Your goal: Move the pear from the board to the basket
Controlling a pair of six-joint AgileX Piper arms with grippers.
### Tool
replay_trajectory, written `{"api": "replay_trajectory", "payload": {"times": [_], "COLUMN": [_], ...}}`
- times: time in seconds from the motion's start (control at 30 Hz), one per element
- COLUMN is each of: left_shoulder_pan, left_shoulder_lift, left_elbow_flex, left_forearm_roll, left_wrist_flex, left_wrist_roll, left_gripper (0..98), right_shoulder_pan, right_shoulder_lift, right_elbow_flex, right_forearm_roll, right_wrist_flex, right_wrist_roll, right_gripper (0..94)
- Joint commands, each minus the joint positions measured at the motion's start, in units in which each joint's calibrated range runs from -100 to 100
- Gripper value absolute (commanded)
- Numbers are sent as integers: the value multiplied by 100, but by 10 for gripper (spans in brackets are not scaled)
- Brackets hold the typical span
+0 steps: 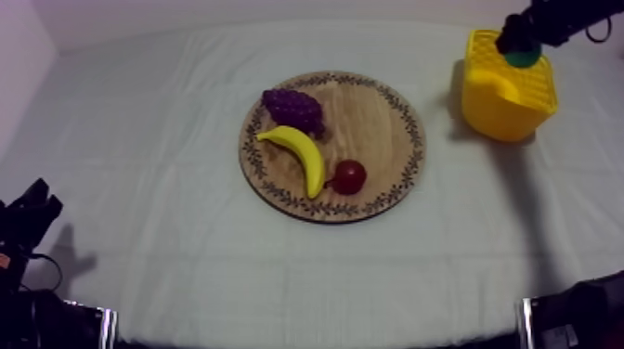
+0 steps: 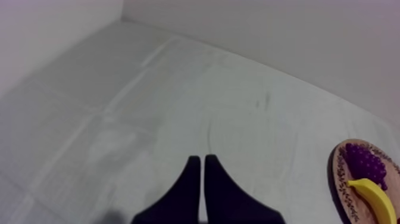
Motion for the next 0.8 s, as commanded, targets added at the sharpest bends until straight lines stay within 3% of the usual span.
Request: {"api": "replay_trajectory", "payload": {"times": [0.0,0.6,0.77], "left_shoulder_pan": [-1,-1,-1], "left_shoulder_lift": [-4,-4,-4], "left_elbow_flex": [2,2,2], "left_forearm_roll": [0,0,0], "left_wrist_flex": [0,0,0], "left_wrist_roll": [-2,3,3], "left_gripper": [1,1,1], "right_shoulder_pan": [120,290,255], "right_shoulder_lift": [132,2659,3118], "right_elbow_flex": [113,-641,-852], "right_forearm_roll": [19,224,415], "right_wrist_flex": [-98,-1013,-1231], "right_wrist_roll": [21,-198,-431], "right_gripper": [499,517,624]}}
